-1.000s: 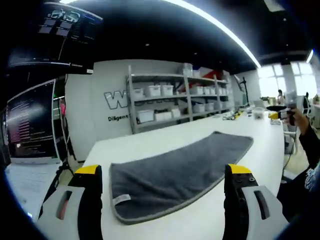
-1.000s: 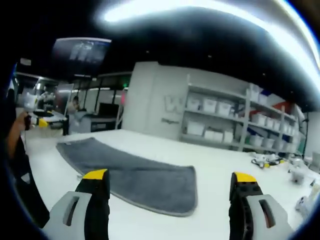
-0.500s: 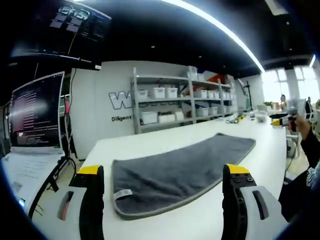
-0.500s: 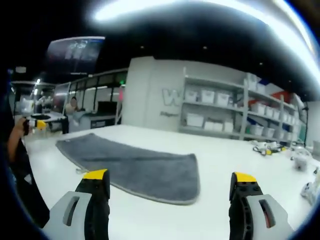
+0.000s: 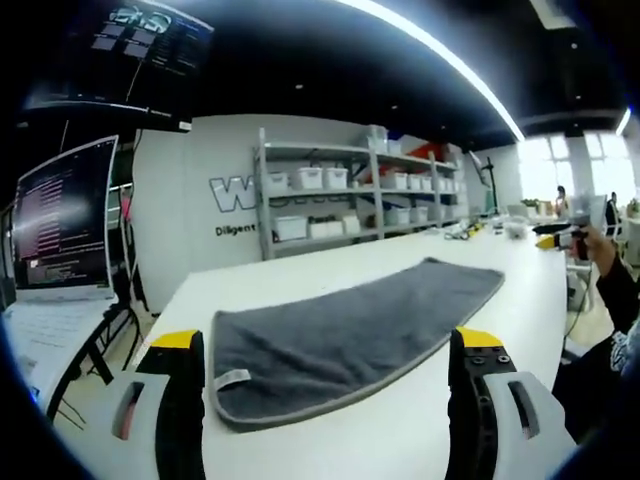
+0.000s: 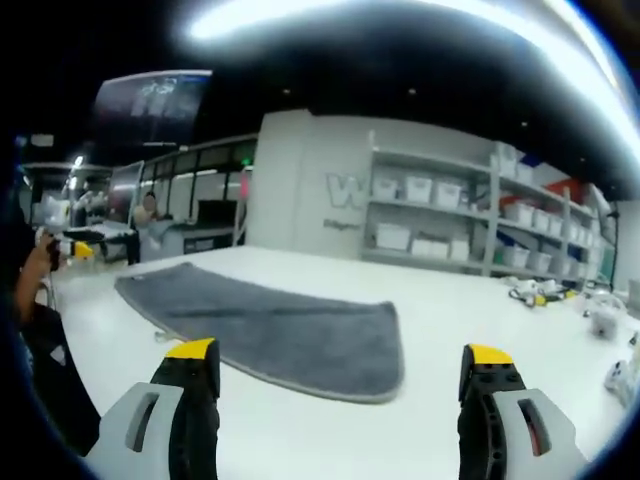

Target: Open the folded towel by lifting each exposed corner and separating the folded layers until the towel lies flat within the target outline without major curled edges

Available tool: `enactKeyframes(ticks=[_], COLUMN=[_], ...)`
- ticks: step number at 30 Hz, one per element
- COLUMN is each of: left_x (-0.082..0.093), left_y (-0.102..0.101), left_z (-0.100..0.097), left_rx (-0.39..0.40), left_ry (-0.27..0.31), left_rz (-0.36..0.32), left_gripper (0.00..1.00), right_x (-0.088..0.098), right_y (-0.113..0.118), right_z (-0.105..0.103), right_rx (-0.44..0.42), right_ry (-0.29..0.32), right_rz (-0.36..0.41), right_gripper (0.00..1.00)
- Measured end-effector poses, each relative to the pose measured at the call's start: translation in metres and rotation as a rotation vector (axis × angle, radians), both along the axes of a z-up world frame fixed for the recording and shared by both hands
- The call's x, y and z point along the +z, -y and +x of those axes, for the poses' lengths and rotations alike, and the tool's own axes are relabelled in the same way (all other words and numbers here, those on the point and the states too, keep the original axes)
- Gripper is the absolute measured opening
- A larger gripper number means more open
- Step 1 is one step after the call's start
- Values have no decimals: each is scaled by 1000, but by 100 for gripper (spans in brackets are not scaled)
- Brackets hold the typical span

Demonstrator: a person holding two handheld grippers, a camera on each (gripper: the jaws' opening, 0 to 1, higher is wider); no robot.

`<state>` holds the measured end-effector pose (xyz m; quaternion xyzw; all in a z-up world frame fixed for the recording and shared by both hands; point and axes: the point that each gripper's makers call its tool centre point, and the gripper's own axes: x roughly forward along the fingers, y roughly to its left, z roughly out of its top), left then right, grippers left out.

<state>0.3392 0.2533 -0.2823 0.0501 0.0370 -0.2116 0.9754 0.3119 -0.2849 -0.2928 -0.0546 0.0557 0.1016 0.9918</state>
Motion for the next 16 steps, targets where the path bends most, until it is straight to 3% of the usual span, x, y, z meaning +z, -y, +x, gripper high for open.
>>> enactKeyframes(ticks=[5,16], left_x=[1,4], left_y=[1,0], left_z=[0,-4], left_rx=[2,-3], left_ry=[3,-1], left_rz=[15,-22], left_gripper=[100,100], right_x=[-4,-6], right_y=[-3,-7], right_z=[1,1], right_rx=[10,26], right_ry=[-11,-19], right_rz=[-6,-7], right_gripper=[100,100])
